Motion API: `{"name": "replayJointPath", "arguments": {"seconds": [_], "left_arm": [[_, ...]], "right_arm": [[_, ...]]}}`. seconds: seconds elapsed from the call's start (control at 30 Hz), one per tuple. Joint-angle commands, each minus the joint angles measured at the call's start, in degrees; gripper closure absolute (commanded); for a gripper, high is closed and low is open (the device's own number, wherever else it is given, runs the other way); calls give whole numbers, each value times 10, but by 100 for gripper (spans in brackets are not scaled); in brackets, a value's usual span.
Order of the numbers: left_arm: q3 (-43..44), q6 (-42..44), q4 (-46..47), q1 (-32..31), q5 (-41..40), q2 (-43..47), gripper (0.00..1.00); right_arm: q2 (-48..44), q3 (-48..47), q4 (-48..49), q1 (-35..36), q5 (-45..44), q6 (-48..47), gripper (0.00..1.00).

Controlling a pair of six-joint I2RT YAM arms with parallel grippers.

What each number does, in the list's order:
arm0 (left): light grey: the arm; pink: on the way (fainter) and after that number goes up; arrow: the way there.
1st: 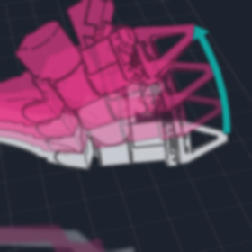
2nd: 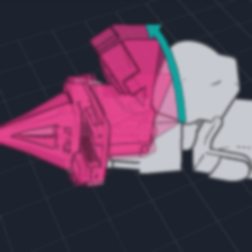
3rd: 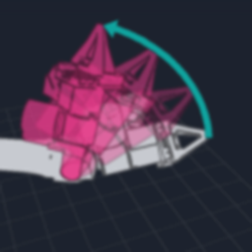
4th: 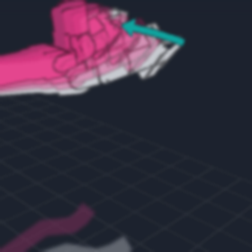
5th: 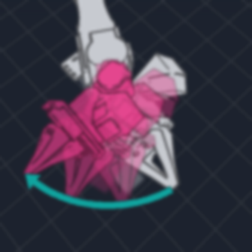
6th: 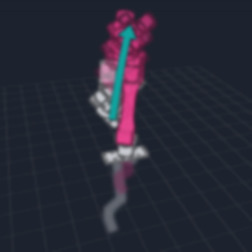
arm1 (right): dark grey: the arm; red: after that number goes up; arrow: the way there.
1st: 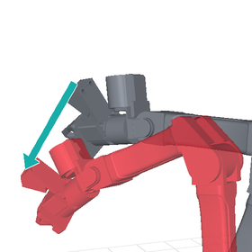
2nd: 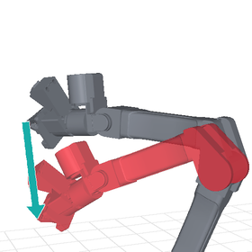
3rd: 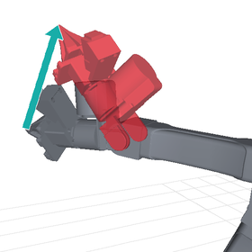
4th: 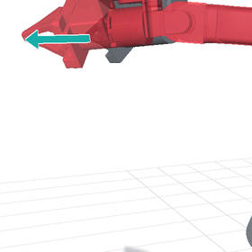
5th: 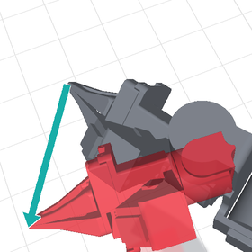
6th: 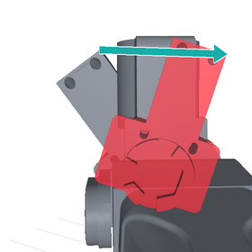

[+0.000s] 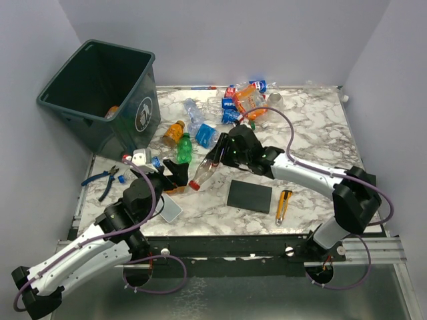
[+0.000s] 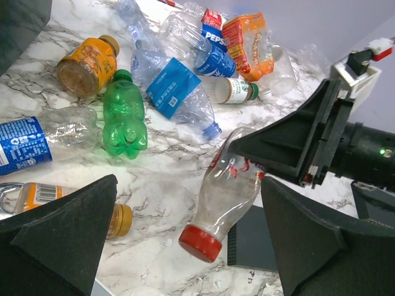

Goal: Put the plastic bottles in the bin
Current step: Pick up the plastic bottle at the center of the board.

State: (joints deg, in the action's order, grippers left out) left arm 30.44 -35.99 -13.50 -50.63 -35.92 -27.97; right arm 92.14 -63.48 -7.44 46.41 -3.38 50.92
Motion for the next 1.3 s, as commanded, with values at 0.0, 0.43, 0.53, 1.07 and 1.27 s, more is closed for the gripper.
{"name": "replayJointPath", "arguments": {"seconds": [0.0,0.43,0.53,1.07,1.27], "left_arm": [[2,-11,-13,2,-8,5,1],[-81,-11,216,2,10,31,1],[-121,-3,328,2,52,17,1],[-20,12,362,3,290,-99,1],[-63,-93,483,3,333,-128,1]], "right_arm": [[-44,-21,-20,-16,-48,-15,74],[-215,261,347,-44,-67,88,74],[-227,311,463,-45,-73,102,74],[-322,359,564,-44,-80,-7,75],[-330,358,606,-44,-19,-16,75]]}}
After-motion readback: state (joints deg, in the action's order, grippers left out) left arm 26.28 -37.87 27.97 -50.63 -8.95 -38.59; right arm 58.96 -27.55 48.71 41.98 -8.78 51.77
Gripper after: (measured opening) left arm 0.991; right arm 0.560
